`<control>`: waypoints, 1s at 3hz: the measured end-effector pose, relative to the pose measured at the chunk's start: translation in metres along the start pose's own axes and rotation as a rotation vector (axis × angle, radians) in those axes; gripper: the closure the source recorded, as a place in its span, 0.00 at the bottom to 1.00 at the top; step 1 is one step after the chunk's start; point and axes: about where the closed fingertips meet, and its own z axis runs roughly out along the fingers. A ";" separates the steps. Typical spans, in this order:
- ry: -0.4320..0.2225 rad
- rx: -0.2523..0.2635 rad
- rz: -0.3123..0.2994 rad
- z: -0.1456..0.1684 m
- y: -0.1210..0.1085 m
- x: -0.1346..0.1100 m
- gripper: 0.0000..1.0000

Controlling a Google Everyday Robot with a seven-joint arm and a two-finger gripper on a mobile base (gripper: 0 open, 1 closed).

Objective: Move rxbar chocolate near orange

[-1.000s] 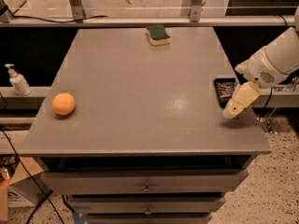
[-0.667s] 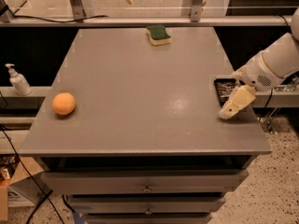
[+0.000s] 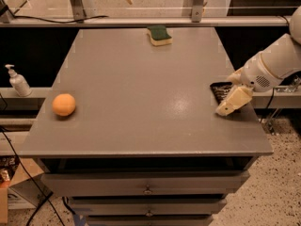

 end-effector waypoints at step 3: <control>-0.071 -0.008 -0.107 -0.015 0.015 -0.050 1.00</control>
Offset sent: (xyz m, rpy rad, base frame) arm 0.0011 0.0762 0.0639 0.0633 -0.1558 0.1940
